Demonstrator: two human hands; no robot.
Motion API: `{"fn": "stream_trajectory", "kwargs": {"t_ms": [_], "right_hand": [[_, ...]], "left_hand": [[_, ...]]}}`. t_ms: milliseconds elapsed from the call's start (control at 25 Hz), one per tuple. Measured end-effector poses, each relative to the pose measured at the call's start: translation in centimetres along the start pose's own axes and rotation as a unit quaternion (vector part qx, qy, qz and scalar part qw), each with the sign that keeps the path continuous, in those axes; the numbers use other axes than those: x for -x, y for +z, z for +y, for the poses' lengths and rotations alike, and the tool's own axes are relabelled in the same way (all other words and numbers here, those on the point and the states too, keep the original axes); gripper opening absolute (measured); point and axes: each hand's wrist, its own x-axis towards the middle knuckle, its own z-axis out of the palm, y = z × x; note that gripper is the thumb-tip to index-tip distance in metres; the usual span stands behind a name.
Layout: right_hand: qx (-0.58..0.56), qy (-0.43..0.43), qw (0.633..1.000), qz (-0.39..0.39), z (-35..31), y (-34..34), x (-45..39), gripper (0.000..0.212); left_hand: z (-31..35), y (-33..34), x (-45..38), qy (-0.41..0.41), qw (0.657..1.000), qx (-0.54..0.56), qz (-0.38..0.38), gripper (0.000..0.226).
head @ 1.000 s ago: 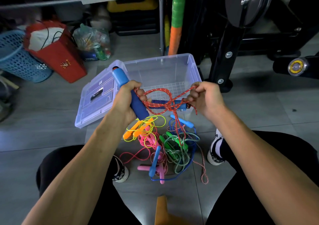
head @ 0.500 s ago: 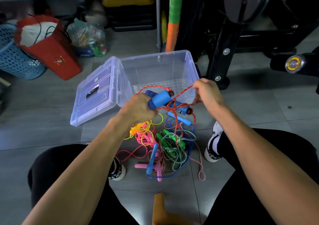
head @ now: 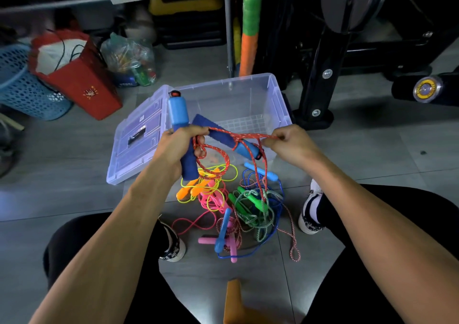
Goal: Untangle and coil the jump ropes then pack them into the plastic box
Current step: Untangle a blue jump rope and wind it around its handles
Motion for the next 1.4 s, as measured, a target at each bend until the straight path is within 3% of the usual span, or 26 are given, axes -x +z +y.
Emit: {"fn": "stream_trajectory", "kwargs": {"t_ms": [200, 360, 520, 600, 760, 840, 1080, 1280, 1400], "right_hand": [[-0.082, 0.078, 0.989, 0.091, 0.1, -0.8, -0.4, 0.039], [-0.111, 0.057, 0.992, 0.033, -0.3, -0.2, -0.2, 0.009], [-0.204, 0.068, 0.976, -0.028, -1.4, 0.8, 0.2, 0.023], [-0.234, 0.066, 0.97, -0.028, -1.9, 1.0, 0.1, 0.025], [-0.288, 0.034, 0.956, -0.05, -2.7, 1.1, 0.0, 0.028], [-0.284, 0.03, 0.957, -0.052, -3.2, 0.8, 0.2, 0.028], [-0.241, 0.048, 0.967, -0.065, -3.5, 0.4, 0.5, 0.028], [-0.126, 0.064, 0.983, -0.112, -4.0, -0.2, 1.1, 0.047], [-0.115, 0.067, 0.981, -0.142, -4.2, -0.7, 1.1, 0.033]], "left_hand": [[-0.4, -0.3, -0.3, 0.01, 0.997, 0.006, 0.073, 0.015], [0.1, 0.5, 0.5, 0.045, 0.997, 0.014, 0.057, 0.011], [0.5, 1.1, 1.0, 0.048, 0.998, 0.03, 0.0, 0.016], [0.6, 1.4, 1.2, 0.038, 0.999, 0.005, 0.006, 0.023], [0.5, 2.0, 1.7, 0.073, 0.996, -0.055, 0.001, 0.014], [0.5, 2.2, 1.8, 0.099, 0.992, -0.07, -0.02, 0.003], [0.4, 2.3, 2.0, 0.131, 0.977, -0.155, -0.065, 0.009], [0.5, 2.2, 2.1, 0.146, 0.977, -0.153, -0.043, 0.005], [0.5, 2.0, 2.1, 0.138, 0.98, -0.144, -0.015, 0.005]]}}
